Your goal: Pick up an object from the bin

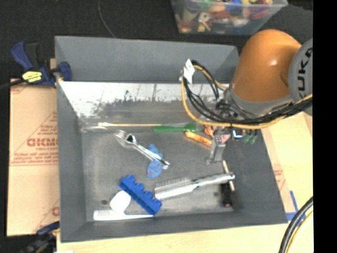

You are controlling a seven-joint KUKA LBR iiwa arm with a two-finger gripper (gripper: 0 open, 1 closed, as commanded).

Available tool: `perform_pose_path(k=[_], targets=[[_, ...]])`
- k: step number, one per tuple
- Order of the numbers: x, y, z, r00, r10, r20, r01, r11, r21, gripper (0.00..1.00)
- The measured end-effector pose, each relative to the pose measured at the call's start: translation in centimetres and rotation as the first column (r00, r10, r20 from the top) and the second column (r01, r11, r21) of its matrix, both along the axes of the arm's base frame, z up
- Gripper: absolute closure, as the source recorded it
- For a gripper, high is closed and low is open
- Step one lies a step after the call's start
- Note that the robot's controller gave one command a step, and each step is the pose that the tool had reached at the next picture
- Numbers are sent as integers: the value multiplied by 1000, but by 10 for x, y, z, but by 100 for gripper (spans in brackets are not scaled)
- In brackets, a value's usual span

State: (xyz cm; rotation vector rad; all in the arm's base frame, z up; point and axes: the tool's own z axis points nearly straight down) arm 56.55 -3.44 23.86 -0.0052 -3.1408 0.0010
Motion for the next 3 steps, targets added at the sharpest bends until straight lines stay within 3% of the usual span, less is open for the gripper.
perform_pose_path(k=[1, 2, 3], targets=[[1, 0, 2, 1000, 1, 5, -1, 1000, -1, 0], [-49, 10, -146, 993, 120, 11, -120, 993, -3, 0], [-71, 9, -82, 932, 361, 16, -361, 933, -8, 0]])
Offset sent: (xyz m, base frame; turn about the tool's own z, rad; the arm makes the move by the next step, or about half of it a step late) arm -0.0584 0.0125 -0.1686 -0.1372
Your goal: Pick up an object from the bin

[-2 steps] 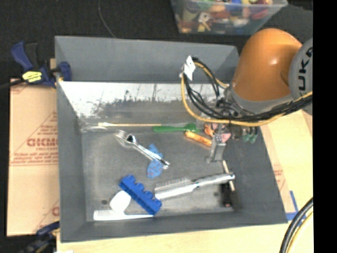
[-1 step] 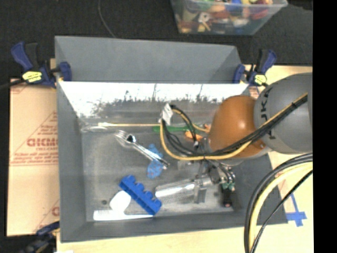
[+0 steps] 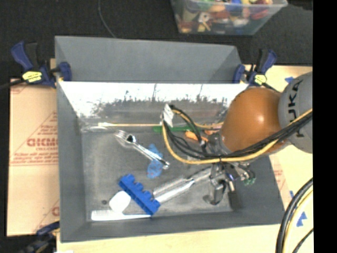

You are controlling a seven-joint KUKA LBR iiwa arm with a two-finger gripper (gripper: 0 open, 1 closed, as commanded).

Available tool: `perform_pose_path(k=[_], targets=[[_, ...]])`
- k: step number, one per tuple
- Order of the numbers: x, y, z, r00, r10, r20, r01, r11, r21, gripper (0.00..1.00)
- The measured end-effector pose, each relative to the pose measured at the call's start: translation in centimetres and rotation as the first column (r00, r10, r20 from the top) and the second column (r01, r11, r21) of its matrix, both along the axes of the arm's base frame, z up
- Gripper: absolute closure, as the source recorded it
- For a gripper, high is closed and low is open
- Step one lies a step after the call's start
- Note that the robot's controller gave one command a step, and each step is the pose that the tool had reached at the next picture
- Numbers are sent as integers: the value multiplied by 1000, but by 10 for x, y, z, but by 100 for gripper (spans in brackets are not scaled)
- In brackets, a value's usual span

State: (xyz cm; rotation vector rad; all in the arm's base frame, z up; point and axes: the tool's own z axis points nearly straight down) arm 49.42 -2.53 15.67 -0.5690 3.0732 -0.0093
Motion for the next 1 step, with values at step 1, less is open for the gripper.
perform_pose_path(k=[1], targets=[[-12, 37, -58, 977, -215, -13, 215, 977, 1, 0]])
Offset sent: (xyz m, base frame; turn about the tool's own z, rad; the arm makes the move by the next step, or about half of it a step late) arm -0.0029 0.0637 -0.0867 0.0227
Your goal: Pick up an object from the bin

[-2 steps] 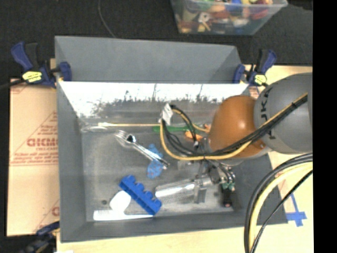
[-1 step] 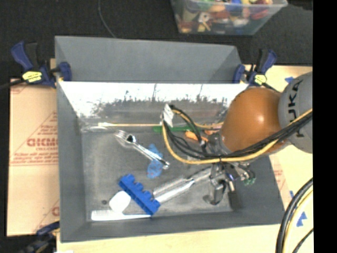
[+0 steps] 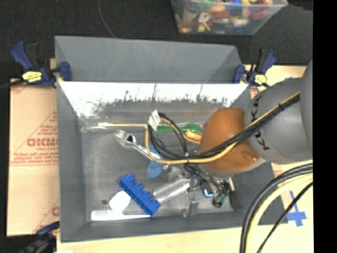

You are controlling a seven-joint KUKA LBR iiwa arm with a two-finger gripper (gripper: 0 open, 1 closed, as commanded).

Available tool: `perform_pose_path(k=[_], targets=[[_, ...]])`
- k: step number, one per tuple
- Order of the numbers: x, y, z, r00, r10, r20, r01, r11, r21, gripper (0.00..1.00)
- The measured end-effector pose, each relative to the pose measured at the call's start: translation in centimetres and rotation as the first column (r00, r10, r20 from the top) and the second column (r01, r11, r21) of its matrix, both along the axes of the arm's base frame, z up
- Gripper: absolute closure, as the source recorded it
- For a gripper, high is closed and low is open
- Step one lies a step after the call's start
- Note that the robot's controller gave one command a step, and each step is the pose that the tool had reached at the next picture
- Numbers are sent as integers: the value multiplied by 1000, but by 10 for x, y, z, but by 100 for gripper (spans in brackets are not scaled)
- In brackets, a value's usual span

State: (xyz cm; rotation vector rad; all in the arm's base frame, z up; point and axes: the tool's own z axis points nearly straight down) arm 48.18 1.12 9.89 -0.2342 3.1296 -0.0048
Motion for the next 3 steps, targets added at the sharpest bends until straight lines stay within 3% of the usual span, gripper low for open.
perform_pose_path(k=[1, 2, 3], targets=[[10, 27, -29, 981, 192, 23, -192, 981, -7, 0], [-9, -2, -29, 991, -135, 0, 135, 991, 1, 100], [-9, -2, -29, 991, -135, 0, 135, 991, 0, 100]])
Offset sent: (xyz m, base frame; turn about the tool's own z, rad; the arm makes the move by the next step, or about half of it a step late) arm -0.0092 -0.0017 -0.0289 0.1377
